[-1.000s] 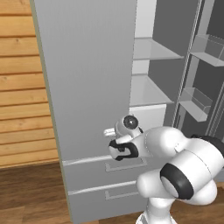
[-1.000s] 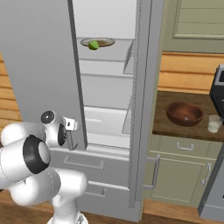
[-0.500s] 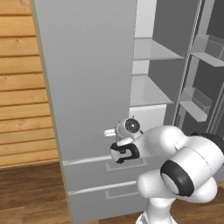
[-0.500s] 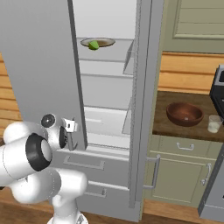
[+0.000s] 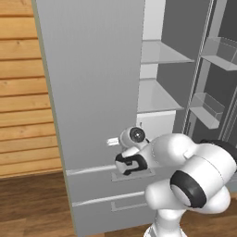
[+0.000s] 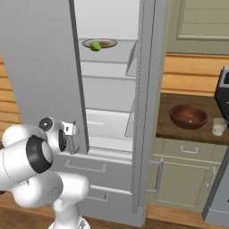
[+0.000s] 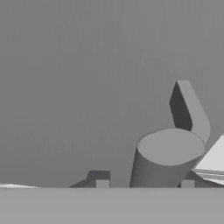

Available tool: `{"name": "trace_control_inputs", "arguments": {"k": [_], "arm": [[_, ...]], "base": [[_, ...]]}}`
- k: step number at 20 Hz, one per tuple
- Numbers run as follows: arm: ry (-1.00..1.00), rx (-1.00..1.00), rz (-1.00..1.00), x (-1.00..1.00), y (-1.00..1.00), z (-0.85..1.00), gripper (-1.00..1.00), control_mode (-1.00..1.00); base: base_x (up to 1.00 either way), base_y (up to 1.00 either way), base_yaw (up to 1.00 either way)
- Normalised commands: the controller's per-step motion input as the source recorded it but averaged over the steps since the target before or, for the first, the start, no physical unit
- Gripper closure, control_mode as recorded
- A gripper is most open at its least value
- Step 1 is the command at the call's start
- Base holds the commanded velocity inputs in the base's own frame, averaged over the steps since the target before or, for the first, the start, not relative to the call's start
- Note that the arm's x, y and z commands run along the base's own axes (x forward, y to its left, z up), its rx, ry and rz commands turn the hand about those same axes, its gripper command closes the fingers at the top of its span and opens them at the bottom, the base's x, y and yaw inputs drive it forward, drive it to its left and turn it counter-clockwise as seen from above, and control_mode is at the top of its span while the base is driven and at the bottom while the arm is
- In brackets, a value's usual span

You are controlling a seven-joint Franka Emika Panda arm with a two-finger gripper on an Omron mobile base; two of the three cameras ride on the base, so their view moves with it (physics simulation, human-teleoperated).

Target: Grab a lemon wedge from the fridge and one ice cube from the ice bowl, and put them in the glass of lemonade.

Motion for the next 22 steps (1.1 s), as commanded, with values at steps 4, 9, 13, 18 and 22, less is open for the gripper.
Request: {"name": "trace_control_inputs", "arguments": {"k": [4,9,13,18,22], "arm": [[0.0,0.0,0.04,-0.29,0.8,0.33,1.0,-1.0],[0.0,0.0,0.07,-0.53,0.91,0.52,1.0,-1.0],[0.03,0.0,0.13,-0.76,0.99,0.68,1.0,-1.0],[0.01,0.0,0.17,-0.99,0.9,0.53,1.0,-1.0],[-0.18,0.06,0.13,-0.93,0.14,0.79,1.0,-1.0]], "base": [[0.0,0.0,0.0],[0.0,0.0,0.0],[0.0,0.0,0.0],[0.0,0.0,0.0],[0.0,0.0,0.0]]}}
